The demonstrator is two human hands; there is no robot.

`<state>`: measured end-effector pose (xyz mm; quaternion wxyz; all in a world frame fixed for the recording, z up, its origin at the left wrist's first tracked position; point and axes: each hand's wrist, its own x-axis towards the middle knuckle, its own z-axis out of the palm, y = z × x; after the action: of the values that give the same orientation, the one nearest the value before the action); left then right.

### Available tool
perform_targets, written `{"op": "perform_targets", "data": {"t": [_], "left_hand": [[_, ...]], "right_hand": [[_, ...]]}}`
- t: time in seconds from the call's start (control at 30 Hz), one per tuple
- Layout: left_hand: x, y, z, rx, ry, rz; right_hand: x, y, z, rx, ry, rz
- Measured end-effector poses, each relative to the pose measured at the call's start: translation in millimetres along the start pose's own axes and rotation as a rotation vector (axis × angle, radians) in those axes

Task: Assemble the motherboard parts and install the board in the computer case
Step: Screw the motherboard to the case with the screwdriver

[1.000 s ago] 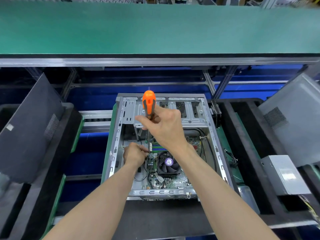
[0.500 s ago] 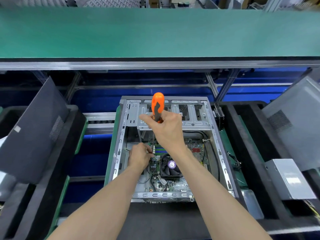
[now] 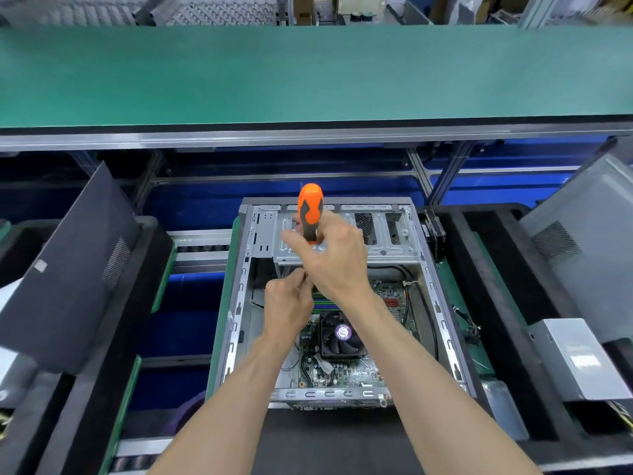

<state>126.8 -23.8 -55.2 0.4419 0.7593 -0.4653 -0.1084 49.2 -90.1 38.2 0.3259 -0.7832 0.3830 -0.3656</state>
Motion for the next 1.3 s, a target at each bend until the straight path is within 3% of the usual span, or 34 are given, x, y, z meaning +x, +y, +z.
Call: {"op": "perform_targets", "data": {"t": [0.13,0.3,0.43,0.57,0.7,0.83,1.0,1.17,1.3], "left_hand": [[0,0,1,-0.036,0.022,0.036],[-2,-1,-5,-0.026,-0.007,0.055],[-1,-4,-10,0.004,-0.035,0.035],[-2,-9,-11,-0.008,-0.068,-0.024],[-3,-11,-12,-0.036,-0.098,-0.094],[-3,-9,-13,-0.044,-0.120,-0.159],[-6,-7,-12,-0.050,-0.126,-0.145],[-6,-7,-11,-0.039,-0.154,-0.159],[-5,-8,-10,-0.027,-0.174,-0.195]], "right_hand": [[-1,-8,-22,0.284,-0.113,-0.019],[4,-16,-24,0.082,-0.050,-0.031],[3,-19,-27,0.126,-0.209,-0.109],[3,-23,-27,0.096,-0.124,-0.100],[0,-24,-29,0.067,-0.208,-0.126],[-3,-29,-25,0.067,-0.093,-0.112],[-6,-26,-29,0.089,-0.178,-0.111],[-6,-31,-28,0.051,-0.080,-0.091],[-4,-28,-34,0.026,-0.145,-0.149]]}}
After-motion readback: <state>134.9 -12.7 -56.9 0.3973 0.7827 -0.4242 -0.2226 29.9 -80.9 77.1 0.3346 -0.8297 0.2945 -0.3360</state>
